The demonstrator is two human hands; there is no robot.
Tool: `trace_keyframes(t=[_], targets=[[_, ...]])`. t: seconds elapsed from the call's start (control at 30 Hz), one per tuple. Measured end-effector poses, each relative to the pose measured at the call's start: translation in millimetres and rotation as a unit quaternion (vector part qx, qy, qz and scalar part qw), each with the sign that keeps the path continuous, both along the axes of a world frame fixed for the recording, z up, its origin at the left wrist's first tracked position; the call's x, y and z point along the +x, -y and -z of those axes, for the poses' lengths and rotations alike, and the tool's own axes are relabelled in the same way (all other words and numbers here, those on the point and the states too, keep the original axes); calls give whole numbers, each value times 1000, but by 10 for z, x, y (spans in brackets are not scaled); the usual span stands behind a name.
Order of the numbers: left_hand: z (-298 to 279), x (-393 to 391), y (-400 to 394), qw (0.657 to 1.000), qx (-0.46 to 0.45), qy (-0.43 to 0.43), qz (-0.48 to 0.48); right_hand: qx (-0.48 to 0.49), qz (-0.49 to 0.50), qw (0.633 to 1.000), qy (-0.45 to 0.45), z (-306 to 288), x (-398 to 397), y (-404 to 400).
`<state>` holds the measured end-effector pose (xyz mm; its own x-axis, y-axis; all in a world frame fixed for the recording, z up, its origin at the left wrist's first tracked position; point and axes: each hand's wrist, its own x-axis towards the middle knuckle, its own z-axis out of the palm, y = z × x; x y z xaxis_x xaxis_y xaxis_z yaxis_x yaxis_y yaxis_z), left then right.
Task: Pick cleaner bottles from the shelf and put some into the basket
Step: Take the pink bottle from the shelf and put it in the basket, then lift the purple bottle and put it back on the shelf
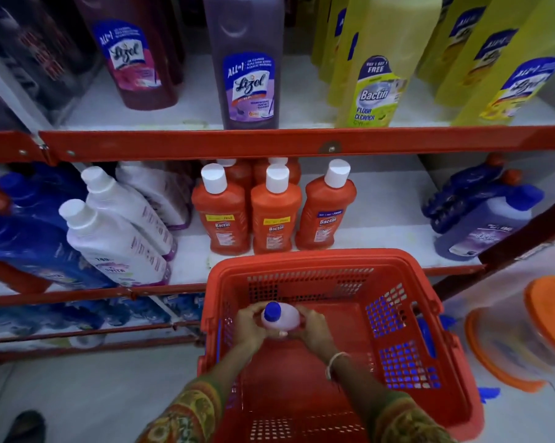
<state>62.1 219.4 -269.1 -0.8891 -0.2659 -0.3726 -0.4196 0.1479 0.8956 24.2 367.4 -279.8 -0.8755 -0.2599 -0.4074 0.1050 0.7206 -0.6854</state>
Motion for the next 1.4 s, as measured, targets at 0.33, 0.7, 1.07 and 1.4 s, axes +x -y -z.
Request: trace_keyframes(t=[0.33,0.7,1.07,1.4], targets=[[118,96,-86,998,-43,35,-6,27,-16,999,17,121,51,-43],[-227,220,89,990,-99,3,100,35,-120,992,-16,-331,-78,-135],[-1707,28,545,968,-128,-203,68,-191,-6,944,-268,-2081,-521,131],[-2635,-807,957,788,-419,-448,-59,-318,67,848,-419,-3038,-1049,522]])
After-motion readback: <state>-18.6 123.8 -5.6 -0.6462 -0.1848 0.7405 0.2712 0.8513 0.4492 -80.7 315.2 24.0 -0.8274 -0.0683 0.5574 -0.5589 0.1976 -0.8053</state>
